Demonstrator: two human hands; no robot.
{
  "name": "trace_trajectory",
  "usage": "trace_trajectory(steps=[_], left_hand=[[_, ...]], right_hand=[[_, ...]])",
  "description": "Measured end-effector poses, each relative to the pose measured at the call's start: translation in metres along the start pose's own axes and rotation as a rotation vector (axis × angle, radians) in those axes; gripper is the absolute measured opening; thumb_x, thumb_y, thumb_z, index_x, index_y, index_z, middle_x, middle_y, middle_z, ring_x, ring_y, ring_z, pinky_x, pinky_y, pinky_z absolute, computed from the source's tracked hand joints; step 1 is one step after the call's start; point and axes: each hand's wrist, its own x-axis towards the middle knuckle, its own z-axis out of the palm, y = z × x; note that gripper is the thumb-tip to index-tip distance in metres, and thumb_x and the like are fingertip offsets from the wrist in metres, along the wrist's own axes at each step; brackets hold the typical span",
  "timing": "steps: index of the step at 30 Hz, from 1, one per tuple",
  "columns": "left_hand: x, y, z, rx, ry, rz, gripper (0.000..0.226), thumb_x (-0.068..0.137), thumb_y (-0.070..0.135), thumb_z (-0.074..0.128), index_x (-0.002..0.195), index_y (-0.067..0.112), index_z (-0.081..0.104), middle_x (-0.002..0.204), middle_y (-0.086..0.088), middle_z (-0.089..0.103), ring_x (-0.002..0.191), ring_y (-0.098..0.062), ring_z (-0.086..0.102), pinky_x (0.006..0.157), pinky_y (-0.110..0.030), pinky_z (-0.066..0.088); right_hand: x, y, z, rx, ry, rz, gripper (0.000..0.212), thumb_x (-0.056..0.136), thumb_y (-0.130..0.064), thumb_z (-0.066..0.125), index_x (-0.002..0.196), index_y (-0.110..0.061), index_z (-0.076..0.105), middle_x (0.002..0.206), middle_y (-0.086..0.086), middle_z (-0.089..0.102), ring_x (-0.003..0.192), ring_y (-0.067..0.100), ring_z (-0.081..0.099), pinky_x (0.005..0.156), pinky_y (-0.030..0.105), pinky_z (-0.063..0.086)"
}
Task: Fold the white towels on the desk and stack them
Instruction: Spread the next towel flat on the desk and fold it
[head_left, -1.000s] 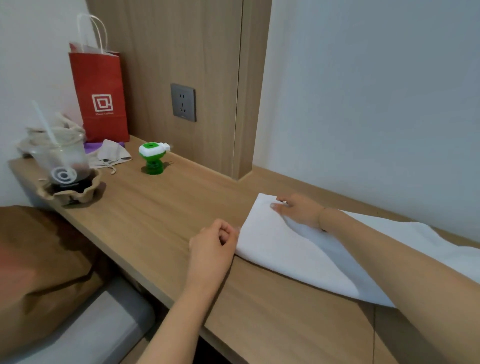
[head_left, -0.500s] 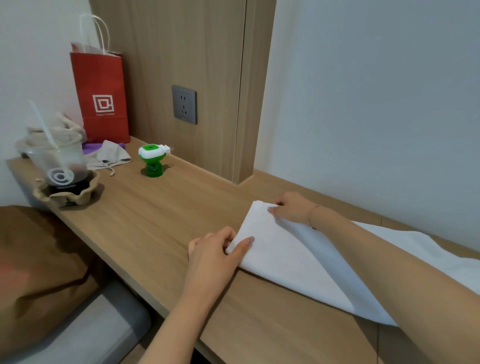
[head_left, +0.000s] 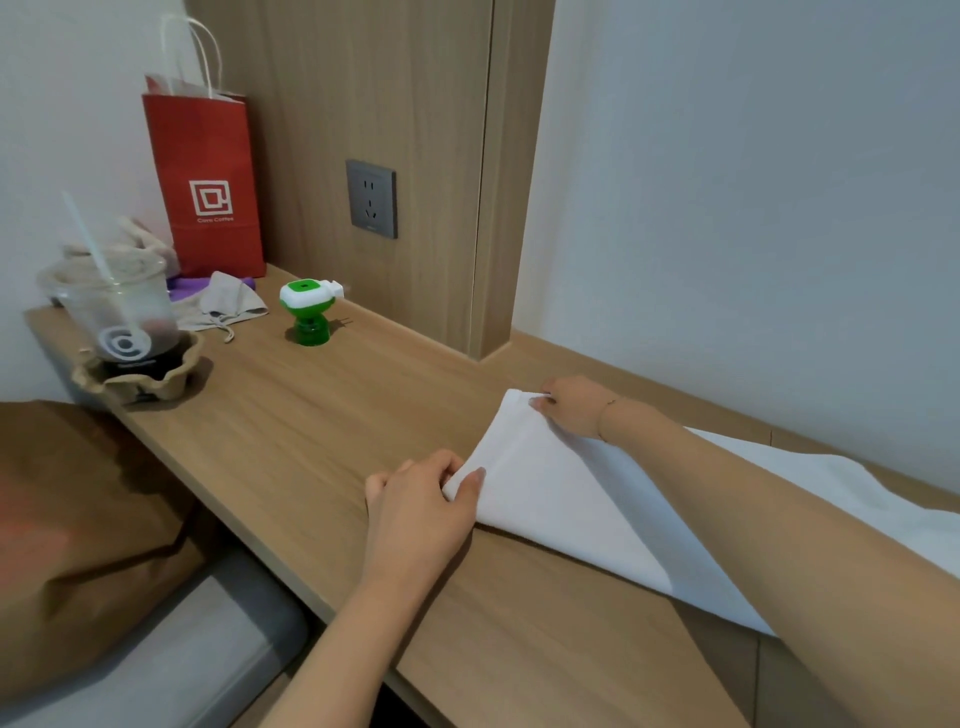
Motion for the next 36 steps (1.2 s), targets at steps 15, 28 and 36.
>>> trace_trajectory(steps=[15,28,36], left_hand=[[-0.017,0.024,-0.013,0.243,0.167,0.175,0.029,0.091,0.030,0.066,0.117,0.020,0.058,0.107,0.004,0.057,0.100,-0.017,0.052,0.090,-0.031,0.031],[-0.089,0.148,0.089,0.179,-0.368,0.231,0.056,0.105,0.040,0.028,0.152,0.008,0.025,0.162,-0.009,0.018,0.149,-0.021,0.016,0.120,-0.037,0.013],[-0.074,0.125,0.097,0.524,-0.434,0.222,0.066,0.105,0.045,0.011,0.156,0.006,0.000,0.165,-0.009,-0.004,0.152,-0.022,-0.002,0.122,-0.042,0.002]], right_hand=[[-0.107,0.000,-0.013,0.048,0.407,-0.156,0.028,0.097,-0.026,0.050,0.116,-0.009,0.060,0.111,0.008,0.061,0.108,0.027,0.054,0.080,0.032,0.041],[-0.322,0.152,0.000,0.290,0.557,0.192,0.038,0.101,-0.023,0.046,0.138,-0.016,0.051,0.151,-0.002,0.038,0.141,0.015,0.030,0.107,0.013,0.013],[-0.377,0.245,0.022,0.192,0.380,0.628,0.056,0.105,-0.038,0.024,0.155,-0.017,0.013,0.163,0.005,0.006,0.150,0.021,0.004,0.120,0.037,0.004]])
